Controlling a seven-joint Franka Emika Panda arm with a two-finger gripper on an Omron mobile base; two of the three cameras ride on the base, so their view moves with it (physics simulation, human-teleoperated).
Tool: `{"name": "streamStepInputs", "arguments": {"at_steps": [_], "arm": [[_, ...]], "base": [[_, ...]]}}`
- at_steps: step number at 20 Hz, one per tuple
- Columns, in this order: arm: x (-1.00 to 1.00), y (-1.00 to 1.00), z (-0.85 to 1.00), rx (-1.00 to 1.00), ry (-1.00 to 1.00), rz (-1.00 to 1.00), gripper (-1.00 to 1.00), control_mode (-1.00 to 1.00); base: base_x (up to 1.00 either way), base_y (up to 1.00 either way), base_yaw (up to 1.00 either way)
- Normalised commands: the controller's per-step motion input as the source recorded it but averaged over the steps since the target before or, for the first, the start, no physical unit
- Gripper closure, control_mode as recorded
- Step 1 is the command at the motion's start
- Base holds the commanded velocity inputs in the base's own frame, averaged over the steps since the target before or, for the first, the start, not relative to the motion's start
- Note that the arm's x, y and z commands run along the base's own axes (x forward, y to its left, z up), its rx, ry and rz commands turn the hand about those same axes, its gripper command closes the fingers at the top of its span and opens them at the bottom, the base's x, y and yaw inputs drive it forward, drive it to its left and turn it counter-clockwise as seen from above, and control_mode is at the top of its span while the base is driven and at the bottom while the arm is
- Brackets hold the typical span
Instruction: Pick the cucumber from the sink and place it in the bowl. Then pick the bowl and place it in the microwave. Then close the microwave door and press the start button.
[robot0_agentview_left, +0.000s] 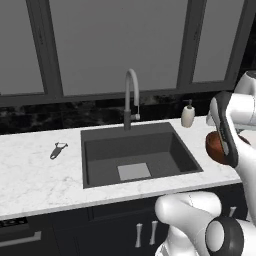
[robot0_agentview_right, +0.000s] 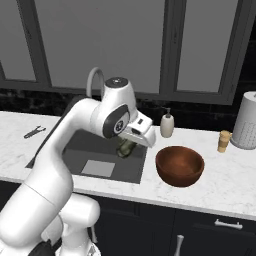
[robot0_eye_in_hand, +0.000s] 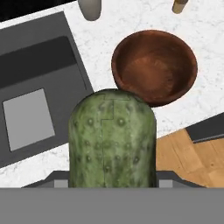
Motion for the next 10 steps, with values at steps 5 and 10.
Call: {"name": "streamStepInputs", "arguments": {"at_steps": [5,10], "arm": [[0.26,-0.66,-0.22,-0.04,0.08,-0.02,1.0,-1.0],[0.49,-0.69,-0.18,0.08,0.17,0.0,1.0,-1.0]], "base": [[0.0,0.0,0.0],[0.0,0.0,0.0]]}}
